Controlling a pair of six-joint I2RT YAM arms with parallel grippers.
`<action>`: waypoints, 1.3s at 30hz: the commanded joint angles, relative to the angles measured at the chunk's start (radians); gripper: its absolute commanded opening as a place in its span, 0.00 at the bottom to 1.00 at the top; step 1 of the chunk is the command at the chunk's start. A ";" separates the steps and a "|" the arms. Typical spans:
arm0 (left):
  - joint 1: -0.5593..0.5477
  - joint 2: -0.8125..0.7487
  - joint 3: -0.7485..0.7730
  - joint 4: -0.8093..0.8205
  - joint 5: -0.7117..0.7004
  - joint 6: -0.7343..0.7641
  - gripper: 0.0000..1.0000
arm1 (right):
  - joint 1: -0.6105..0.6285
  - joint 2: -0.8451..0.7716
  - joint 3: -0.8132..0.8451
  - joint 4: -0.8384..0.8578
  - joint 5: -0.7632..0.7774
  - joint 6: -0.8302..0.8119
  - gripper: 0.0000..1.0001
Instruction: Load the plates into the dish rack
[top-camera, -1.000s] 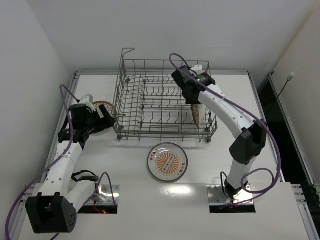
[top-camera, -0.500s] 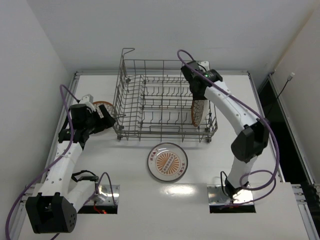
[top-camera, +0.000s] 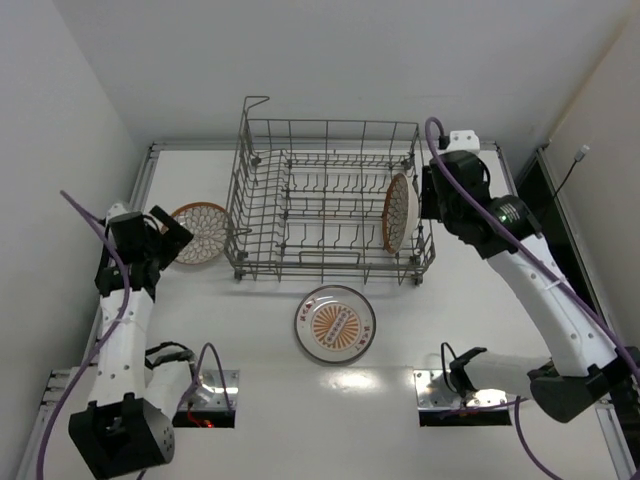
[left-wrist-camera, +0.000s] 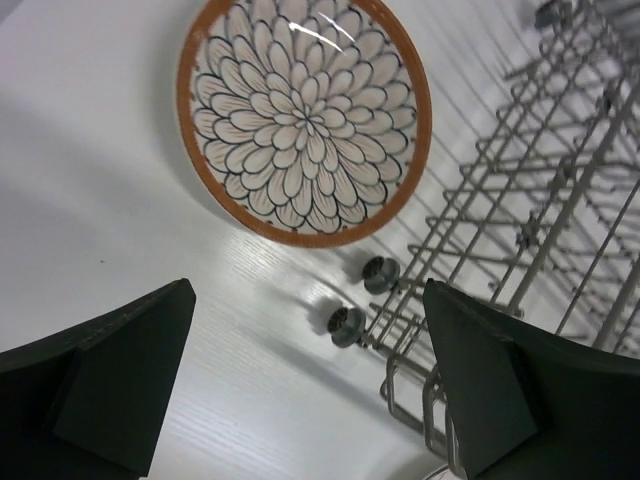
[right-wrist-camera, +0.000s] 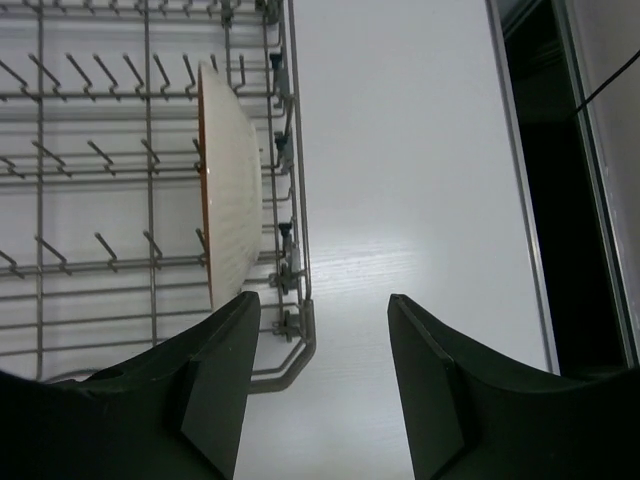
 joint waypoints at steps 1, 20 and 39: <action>0.094 0.039 0.019 0.033 0.083 -0.142 1.00 | -0.001 -0.011 -0.076 0.034 -0.050 -0.047 0.53; 0.222 0.504 -0.164 0.391 0.370 -0.242 1.00 | -0.010 -0.120 -0.199 0.077 -0.132 -0.068 0.56; 0.260 0.665 -0.164 0.641 0.436 -0.265 0.15 | -0.010 -0.159 -0.246 0.078 -0.088 -0.059 0.60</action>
